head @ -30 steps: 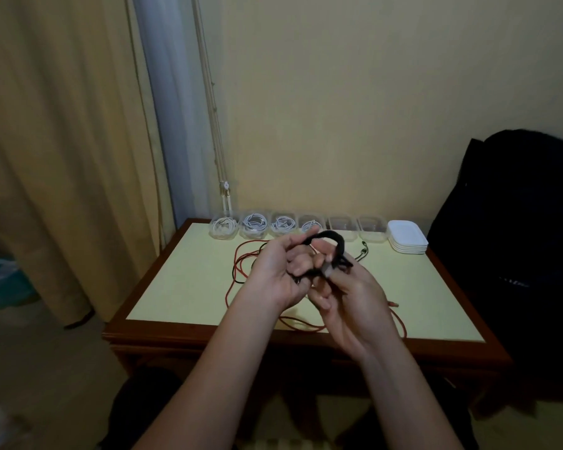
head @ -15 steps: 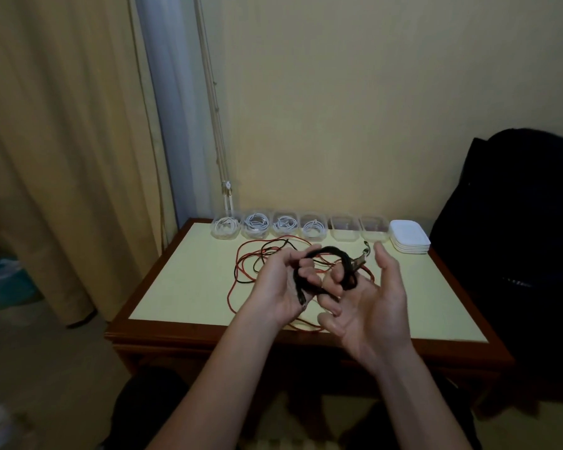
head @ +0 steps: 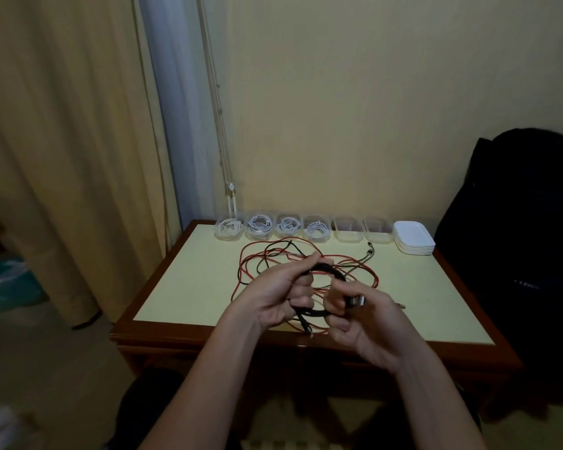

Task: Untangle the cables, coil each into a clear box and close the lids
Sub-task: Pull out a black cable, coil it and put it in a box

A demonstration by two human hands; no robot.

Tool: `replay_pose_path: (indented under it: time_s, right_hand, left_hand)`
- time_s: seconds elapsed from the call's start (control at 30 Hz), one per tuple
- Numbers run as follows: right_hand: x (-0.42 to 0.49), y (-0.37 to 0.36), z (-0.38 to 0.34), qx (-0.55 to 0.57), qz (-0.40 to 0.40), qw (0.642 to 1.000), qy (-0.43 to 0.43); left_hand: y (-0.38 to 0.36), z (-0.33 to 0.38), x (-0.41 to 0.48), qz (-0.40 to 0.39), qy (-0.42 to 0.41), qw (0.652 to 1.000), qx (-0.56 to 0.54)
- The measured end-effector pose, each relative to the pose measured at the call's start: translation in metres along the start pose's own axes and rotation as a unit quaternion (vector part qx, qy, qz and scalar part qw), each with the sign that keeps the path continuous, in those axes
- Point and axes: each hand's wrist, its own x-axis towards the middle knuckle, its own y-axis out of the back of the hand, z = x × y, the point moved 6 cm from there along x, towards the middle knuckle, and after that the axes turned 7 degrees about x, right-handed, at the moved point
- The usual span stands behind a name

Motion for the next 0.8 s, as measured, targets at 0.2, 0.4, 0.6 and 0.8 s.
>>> replay_pose_path:
  time_s: [0.2,0.4,0.6,0.8]
  right_hand:
    - [0.008,0.006,-0.01,-0.048,0.071,0.993,0.086]
    - [0.013,0.008,-0.016,-0.103,0.133,0.978,0.123]
    - [-0.003,0.016,-0.018,-0.28,0.14,0.946,0.085]
    - [-0.009,0.017,-0.02,-0.286,0.111,0.948,0.082]
  left_hand:
    - [-0.001,0.015,0.001,0.042,-0.096,0.994,-0.027]
    - [0.004,0.025,-0.003,0.088,-0.158,0.981,-0.073]
    - [0.041,0.042,-0.008,0.189,-0.205,0.956,-0.095]
    - [0.045,0.046,-0.016,0.261,-0.221,0.934,-0.106]
